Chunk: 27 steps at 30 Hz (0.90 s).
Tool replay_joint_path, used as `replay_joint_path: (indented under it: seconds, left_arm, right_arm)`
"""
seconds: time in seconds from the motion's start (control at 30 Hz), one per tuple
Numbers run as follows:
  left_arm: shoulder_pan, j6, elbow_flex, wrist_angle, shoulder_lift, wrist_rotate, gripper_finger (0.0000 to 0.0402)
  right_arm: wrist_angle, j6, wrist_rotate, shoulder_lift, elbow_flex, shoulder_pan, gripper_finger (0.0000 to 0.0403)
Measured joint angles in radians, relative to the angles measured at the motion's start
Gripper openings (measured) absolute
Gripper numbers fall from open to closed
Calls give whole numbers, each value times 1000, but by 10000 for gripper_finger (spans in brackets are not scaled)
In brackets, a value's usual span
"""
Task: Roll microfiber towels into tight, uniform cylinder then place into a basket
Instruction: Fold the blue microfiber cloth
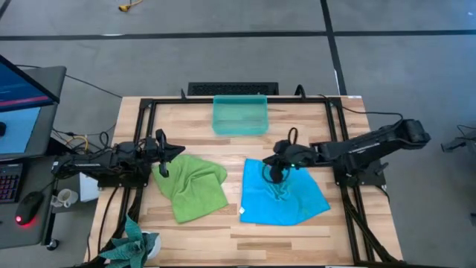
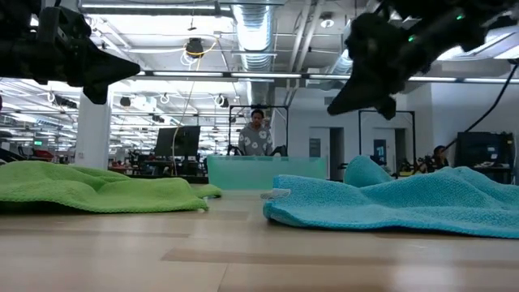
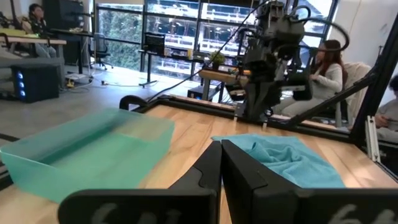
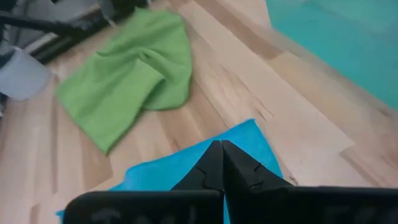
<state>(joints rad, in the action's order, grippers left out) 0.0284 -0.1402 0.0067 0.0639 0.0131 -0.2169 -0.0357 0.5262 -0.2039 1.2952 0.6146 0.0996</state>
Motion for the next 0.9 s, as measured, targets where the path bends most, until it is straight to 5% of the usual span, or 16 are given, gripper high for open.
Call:
replay_joint_path:
  seconds: [0.67, 0.9]
  left_arm:
    - [0, 1, 0, -2, 0, 10, 0]
    - [0, 77, 0, 11, 0, -90, 0]
  right_arm:
    - [137, -3, 162, 370, 202, -69, 19]
    - [166, -3, 177, 452, 233, -70, 22]
